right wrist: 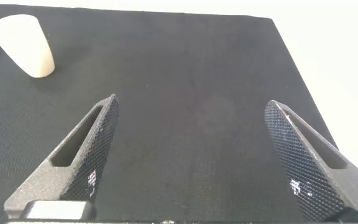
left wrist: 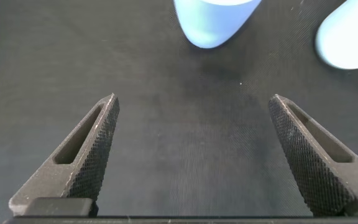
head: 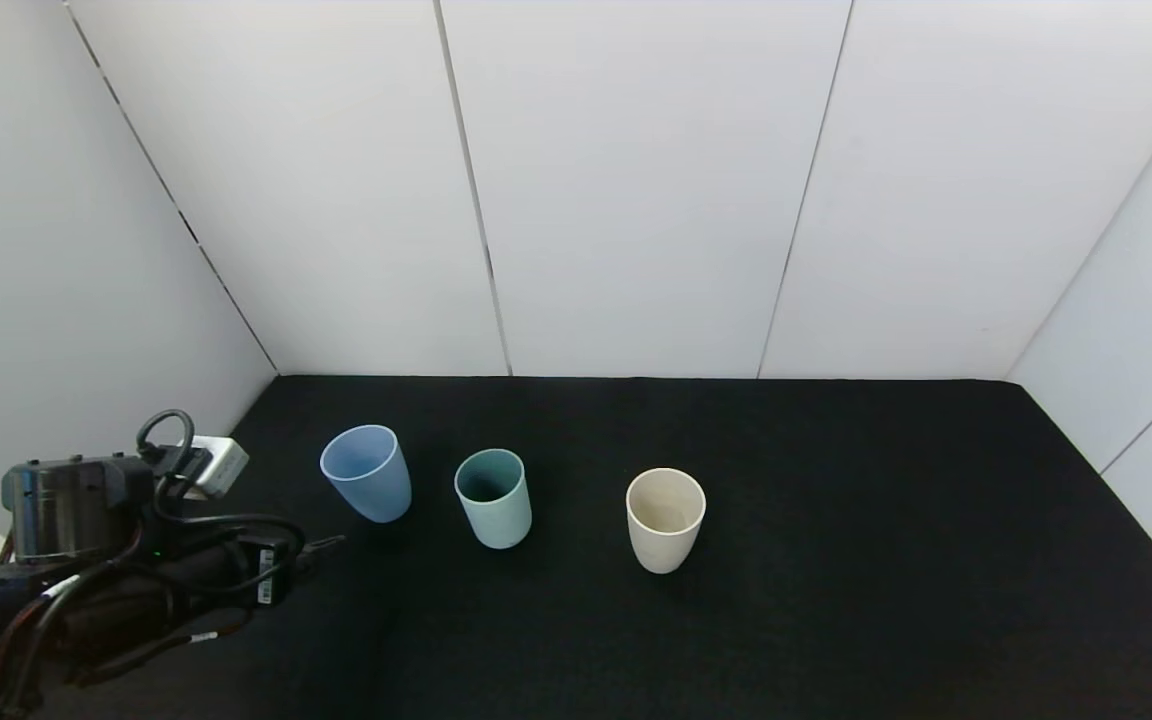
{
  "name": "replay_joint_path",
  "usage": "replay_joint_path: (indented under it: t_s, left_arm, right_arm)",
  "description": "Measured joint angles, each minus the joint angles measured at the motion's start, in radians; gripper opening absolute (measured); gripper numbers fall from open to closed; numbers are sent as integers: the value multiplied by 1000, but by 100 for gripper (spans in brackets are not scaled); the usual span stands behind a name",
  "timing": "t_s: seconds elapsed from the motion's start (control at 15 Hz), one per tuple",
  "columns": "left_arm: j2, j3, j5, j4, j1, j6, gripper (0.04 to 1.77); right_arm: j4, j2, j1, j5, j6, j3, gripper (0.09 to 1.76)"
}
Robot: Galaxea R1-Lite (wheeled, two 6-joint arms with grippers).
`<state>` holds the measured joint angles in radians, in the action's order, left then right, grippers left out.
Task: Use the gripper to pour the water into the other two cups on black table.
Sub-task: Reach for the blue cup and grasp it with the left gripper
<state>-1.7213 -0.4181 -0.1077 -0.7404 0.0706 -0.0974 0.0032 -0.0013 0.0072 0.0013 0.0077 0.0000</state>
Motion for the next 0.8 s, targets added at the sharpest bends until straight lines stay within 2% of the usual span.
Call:
replay_joint_path:
  t_s: [0.4,0.67,0.8]
  left_arm:
    - [-149,9,-3,-111,-73,-1,172]
    - [-286,-1,8,-402,-92,-3,172]
    - [-353,-5,12,-494,-97,-2,172]
  right_arm:
    - [0,0,0,0,0,0,171]
    - [0,0,0,0,0,0,171]
    - [0,0,0,0,0,0,171]
